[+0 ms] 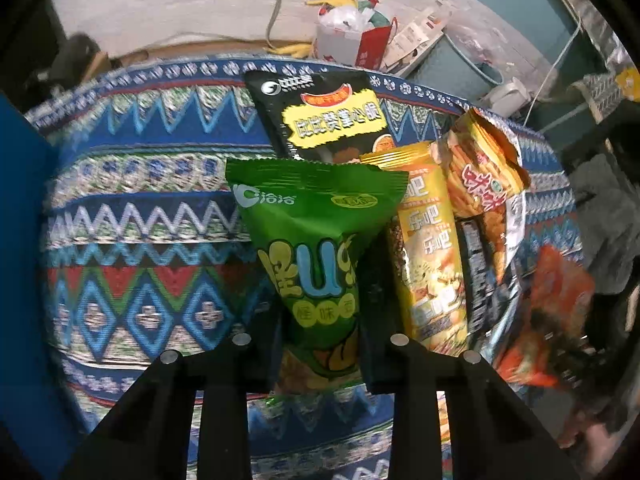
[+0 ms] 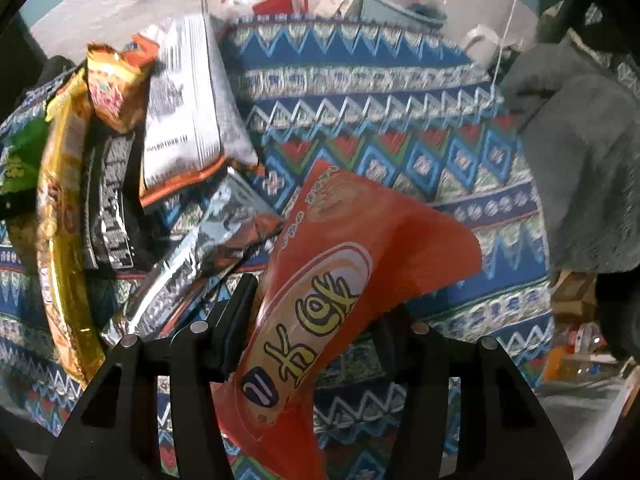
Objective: Organize snacks
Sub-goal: 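Lift green bag with left gripper while right gripper lifts red packet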
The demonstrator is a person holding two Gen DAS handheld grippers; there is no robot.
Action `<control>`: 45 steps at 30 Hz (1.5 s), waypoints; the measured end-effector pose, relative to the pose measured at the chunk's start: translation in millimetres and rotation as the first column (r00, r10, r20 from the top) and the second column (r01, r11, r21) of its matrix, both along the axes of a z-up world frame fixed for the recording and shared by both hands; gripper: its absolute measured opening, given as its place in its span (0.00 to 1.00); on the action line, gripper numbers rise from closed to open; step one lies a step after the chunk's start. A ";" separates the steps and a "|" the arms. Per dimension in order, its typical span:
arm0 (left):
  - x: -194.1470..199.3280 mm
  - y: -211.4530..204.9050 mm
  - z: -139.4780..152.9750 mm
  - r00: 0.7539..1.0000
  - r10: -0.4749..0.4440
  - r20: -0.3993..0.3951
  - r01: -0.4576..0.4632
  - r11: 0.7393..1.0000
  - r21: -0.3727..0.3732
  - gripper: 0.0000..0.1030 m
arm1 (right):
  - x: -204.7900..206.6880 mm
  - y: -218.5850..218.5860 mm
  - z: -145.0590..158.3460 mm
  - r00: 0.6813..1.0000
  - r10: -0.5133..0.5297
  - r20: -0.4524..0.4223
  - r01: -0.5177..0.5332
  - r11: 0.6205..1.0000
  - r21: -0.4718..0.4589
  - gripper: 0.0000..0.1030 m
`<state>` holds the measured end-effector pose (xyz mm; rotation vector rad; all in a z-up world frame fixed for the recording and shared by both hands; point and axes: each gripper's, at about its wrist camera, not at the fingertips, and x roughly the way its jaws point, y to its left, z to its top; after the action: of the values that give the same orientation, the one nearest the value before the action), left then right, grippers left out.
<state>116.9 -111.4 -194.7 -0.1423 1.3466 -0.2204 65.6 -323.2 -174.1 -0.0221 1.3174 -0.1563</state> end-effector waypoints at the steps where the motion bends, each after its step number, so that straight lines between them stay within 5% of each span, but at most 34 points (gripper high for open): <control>1: -2.6 2.2 2.1 1.000 -0.011 0.011 0.011 1.000 0.010 0.29 | -1.1 2.9 5.7 1.000 0.003 0.013 -0.003 1.000 0.000 0.51; 21: -52.5 31.7 79.1 0.973 -0.132 0.189 0.106 0.984 0.142 0.28 | -17.0 34.4 75.8 0.983 0.069 0.171 -0.072 0.997 0.011 0.51; 45: -93.0 92.2 157.0 0.924 -0.119 0.362 0.068 0.986 0.150 0.28 | 4.0 127.4 123.5 0.935 0.219 0.279 -0.253 0.963 0.092 0.51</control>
<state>23.9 -19.2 -37.6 0.0768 0.9871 -0.2229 69.5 -195.8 -50.6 -0.0508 1.0430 0.1274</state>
